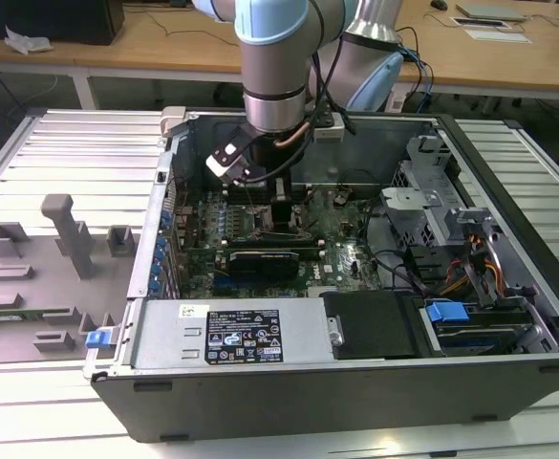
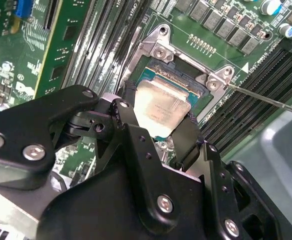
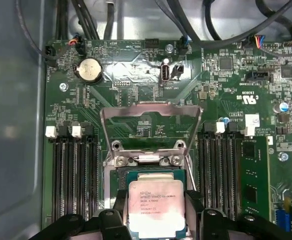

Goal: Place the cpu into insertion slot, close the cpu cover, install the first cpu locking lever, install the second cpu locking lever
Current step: 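Place the cpu into insertion slot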

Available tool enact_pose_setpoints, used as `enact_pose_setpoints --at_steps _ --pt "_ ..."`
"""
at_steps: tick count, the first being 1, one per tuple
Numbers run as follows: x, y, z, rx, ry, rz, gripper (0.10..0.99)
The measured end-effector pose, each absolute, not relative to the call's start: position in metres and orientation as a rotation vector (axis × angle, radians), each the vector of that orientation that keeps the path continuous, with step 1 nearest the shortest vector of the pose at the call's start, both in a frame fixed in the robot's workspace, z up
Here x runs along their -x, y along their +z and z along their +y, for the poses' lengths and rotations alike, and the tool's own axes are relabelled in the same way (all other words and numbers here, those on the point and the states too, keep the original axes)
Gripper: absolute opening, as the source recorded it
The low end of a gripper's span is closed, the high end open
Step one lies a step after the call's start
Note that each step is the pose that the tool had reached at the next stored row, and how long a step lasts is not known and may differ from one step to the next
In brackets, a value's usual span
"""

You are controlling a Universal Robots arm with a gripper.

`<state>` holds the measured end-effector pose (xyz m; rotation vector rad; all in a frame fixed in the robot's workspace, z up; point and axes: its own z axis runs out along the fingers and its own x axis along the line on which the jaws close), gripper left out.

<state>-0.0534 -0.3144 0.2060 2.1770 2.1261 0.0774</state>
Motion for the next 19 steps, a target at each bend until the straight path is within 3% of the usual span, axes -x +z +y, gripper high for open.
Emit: enact_pose_setpoints --at_steps 16,18,19 --pt "0.0541 0.1978 -0.3117 -2.199 0.095 2.119 0.541" --pt "0.0542 0.1979 -0.3118 -2.199 0.094 2.119 0.553" --pt "0.0542 0.198 -0.3118 -2.199 0.094 2.119 0.616"
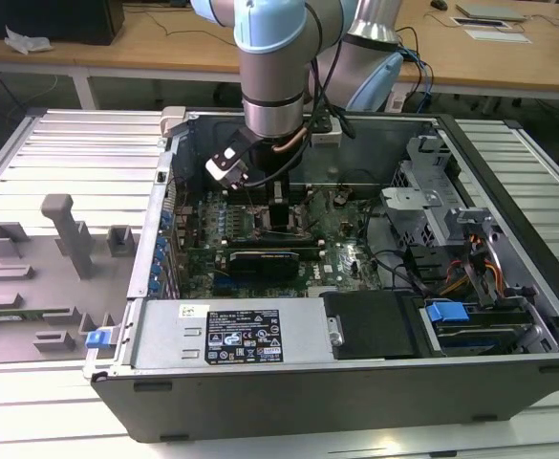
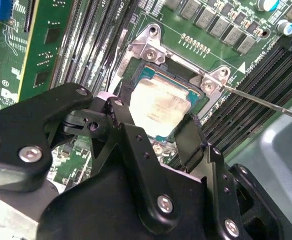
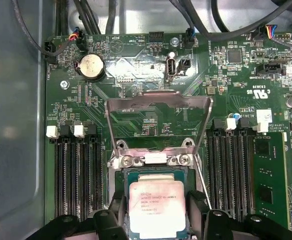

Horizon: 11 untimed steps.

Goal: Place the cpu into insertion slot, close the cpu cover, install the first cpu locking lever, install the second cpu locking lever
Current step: 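Place the cpu into insertion slot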

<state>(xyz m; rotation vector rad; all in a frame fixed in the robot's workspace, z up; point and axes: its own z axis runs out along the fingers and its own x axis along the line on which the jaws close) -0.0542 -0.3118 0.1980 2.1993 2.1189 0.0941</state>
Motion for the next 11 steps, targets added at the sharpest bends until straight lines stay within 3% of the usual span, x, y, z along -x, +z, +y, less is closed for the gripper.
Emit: enact_pose_setpoints --at_steps 11 --pt "0.054 0.211 -0.312 -2.199 0.094 2.119 0.6"
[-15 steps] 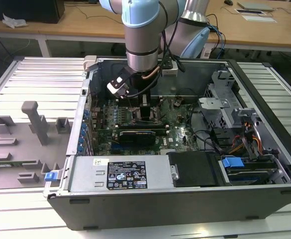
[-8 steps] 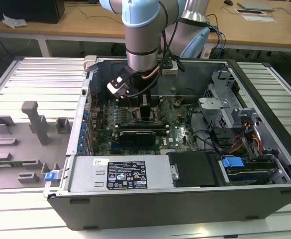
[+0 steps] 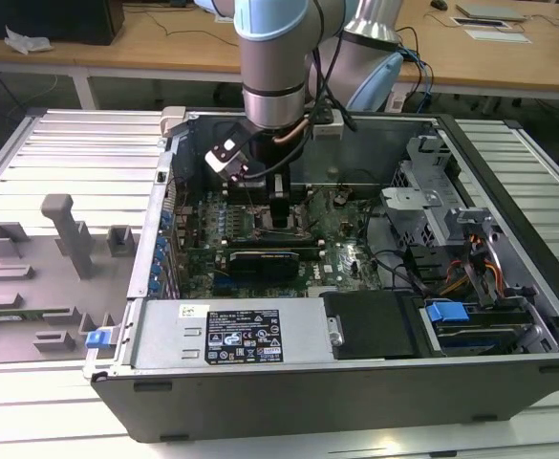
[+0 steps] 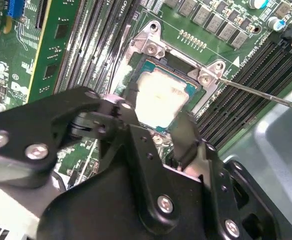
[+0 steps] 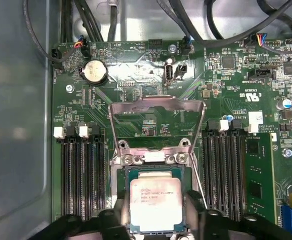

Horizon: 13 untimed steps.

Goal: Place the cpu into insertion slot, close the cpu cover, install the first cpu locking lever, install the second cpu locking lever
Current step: 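Place the cpu into insertion slot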

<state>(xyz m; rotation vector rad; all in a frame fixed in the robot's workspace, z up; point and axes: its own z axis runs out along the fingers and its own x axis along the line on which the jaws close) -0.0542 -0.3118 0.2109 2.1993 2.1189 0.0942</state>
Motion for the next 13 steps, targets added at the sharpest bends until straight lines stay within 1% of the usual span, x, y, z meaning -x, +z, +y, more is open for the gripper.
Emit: enact_pose_setpoints --at_steps 1,2,3,5,6,7,10,11,13 --pt "0.0542 0.2112 -0.3118 -2.199 0.094 2.119 0.471" --pt "0.0542 0.2114 -0.3118 -2.199 0.094 2.119 0.412" --pt "0.0542 0.2116 -0.3118 -2.199 0.094 2.119 0.412" --pt "0.0542 0.2122 -0.3118 -2.199 0.094 2.119 0.29" --pt "0.0542 0.2126 -0.3118 -2.199 0.094 2.119 0.169" --pt "0.0542 0.2128 -0.3118 -2.199 0.094 2.119 0.106" --pt "0.0541 0.2135 -0.3118 -2.2 0.092 2.12 0.106" --pt "0.0535 0.2133 -0.3118 -2.213 0.067 2.132 0.106" --pt "0.0532 0.2134 -0.3118 -2.218 0.057 2.137 0.106"
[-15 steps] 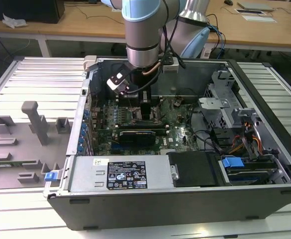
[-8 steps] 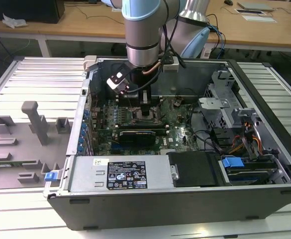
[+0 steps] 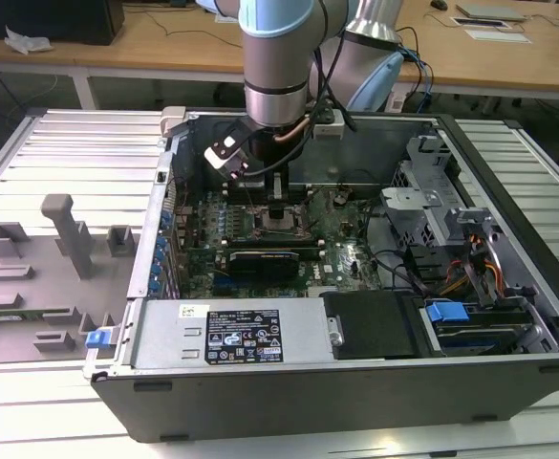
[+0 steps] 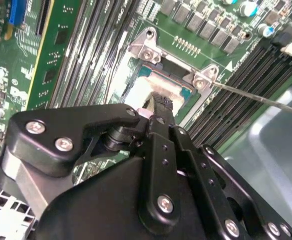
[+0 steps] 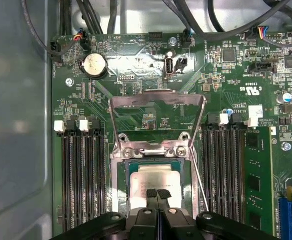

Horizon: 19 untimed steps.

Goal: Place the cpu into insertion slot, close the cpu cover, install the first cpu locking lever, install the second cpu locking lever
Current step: 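Place the cpu into insertion slot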

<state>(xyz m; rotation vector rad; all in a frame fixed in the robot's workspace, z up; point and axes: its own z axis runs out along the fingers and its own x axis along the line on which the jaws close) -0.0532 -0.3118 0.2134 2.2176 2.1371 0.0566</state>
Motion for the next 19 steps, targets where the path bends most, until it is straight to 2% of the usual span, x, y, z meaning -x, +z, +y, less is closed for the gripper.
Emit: enact_pose_setpoints --at_steps 14,19 --pt "0.047 0.204 -0.312 -2.222 0.048 2.14 0.106" --pt "0.047 0.214 -0.312 -2.222 0.048 2.14 0.106"
